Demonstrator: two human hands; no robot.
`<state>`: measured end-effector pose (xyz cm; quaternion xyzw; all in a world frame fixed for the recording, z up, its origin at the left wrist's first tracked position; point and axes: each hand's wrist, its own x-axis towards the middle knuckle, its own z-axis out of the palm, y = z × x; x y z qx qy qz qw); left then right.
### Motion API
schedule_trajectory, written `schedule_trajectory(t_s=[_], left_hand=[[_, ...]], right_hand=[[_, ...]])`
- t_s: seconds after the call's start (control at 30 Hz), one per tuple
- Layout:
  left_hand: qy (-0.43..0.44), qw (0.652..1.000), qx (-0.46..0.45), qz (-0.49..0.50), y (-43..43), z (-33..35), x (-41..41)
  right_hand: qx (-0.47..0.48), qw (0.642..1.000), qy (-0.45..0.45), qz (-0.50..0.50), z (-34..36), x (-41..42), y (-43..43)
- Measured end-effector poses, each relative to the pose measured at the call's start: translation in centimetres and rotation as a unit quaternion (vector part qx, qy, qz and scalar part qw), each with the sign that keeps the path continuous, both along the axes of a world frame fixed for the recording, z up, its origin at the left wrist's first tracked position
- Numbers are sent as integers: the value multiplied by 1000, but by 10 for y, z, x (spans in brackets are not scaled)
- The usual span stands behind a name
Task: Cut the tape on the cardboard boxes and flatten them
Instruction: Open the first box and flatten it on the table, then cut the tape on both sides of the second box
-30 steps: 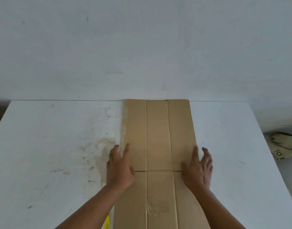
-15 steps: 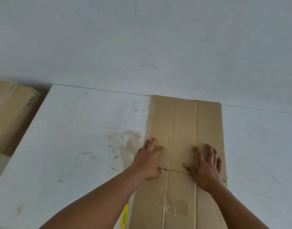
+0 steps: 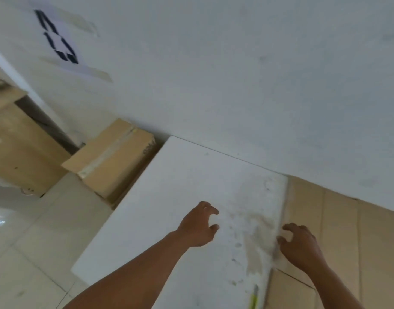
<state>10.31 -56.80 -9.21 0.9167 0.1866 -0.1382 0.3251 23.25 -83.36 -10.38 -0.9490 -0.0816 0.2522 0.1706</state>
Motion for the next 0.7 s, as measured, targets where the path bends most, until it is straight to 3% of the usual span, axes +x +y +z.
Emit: schedule_trajectory(t_s=[0.23,0.5,0.6,0.7], left_hand=[[-55,995,15,86,219,-4,-68],[-106,967,55,223,441,-3,-115],[-74,955,76,277,498,-10,-113],[-2,946,28,324,538,-26,-111]], right_hand=[[81,995,40,41,1,-59,238],[210,960,167,-85,-5,-121,457],[234,939,211,-139,-13,-130,514],[230,927,237,-180,-25,-138,551]])
